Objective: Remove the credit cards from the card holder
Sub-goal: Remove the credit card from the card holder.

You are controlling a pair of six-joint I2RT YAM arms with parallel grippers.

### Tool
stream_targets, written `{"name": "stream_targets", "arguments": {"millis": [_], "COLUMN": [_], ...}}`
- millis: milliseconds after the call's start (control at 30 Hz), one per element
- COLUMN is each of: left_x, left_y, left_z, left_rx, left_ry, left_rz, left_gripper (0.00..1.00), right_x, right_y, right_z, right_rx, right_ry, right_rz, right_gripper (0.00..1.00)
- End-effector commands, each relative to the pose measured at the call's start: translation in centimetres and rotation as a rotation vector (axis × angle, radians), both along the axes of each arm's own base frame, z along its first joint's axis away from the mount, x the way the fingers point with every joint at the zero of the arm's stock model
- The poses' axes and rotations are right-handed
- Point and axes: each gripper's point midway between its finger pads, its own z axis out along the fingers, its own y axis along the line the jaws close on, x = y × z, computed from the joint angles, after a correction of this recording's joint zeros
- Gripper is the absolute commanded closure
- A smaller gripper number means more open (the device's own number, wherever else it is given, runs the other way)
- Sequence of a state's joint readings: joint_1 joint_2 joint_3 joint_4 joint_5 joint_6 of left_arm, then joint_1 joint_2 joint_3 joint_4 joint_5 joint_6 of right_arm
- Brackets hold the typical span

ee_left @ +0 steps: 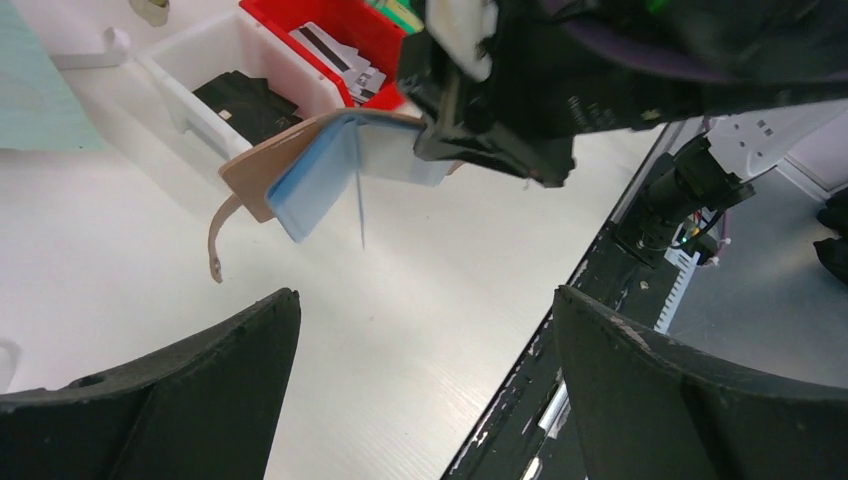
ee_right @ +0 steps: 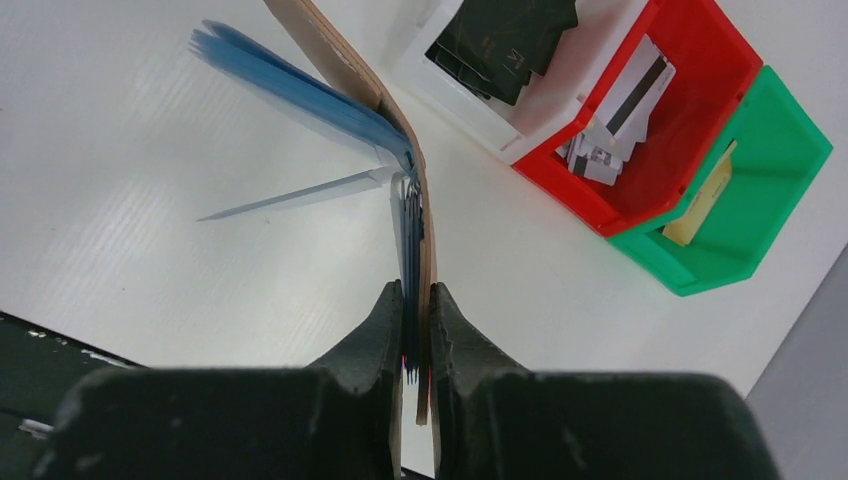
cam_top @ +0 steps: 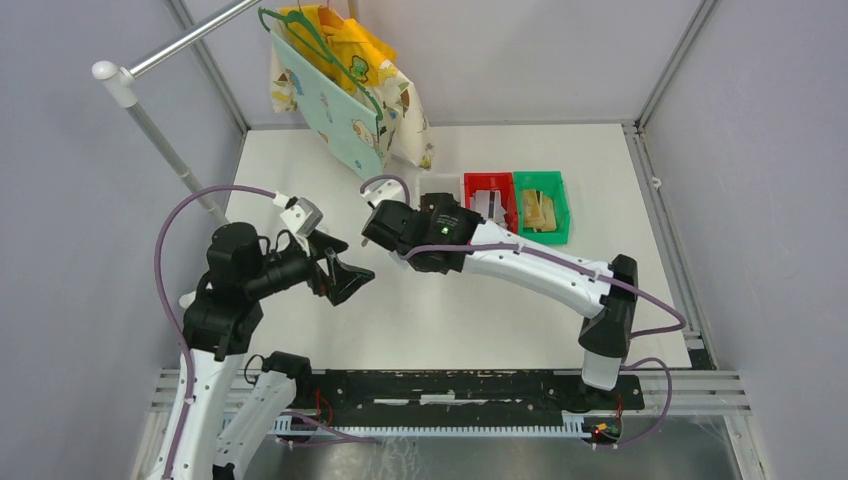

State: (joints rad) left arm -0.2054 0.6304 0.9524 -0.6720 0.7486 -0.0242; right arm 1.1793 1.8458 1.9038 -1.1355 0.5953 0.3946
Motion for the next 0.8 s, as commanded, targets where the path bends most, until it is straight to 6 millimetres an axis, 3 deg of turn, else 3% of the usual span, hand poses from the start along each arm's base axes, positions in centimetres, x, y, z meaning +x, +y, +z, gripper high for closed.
{"name": "stream_targets", "arguments": {"millis": [0, 200, 433, 767], "left_x": [0.9, 0.8, 1.8, 4.0], "left_y": [0.7, 0.5, 3.0, 5.6], "left_z": [0.9, 2.0, 1.4, 1.5], "left_rx": [-0.003, -0.119, -0.047, -0.215], "left_ry": [-0.078, -0.157, -0.275, -0.124], "left_rz": [0.068, 0.100, 0.247, 0.537], "left_gripper": [0.00, 0.00, 0.00, 0.00], "right_x": [-0.3, -1.9, -2.7, -5.1], "right_y": [0.8, 3.7, 5.4, 9.2], "right_z": [6.8, 10.0, 16.4, 19.0], "right_rx": [0.244, 0.401, 0.710, 0.957], "right_ry": [-0.062, -0.016, -0.048, 0.057], "right_rz": [0.022, 0.101, 0.108, 0.208], "right_gripper": [1.00, 1.00, 1.00, 1.00]}}
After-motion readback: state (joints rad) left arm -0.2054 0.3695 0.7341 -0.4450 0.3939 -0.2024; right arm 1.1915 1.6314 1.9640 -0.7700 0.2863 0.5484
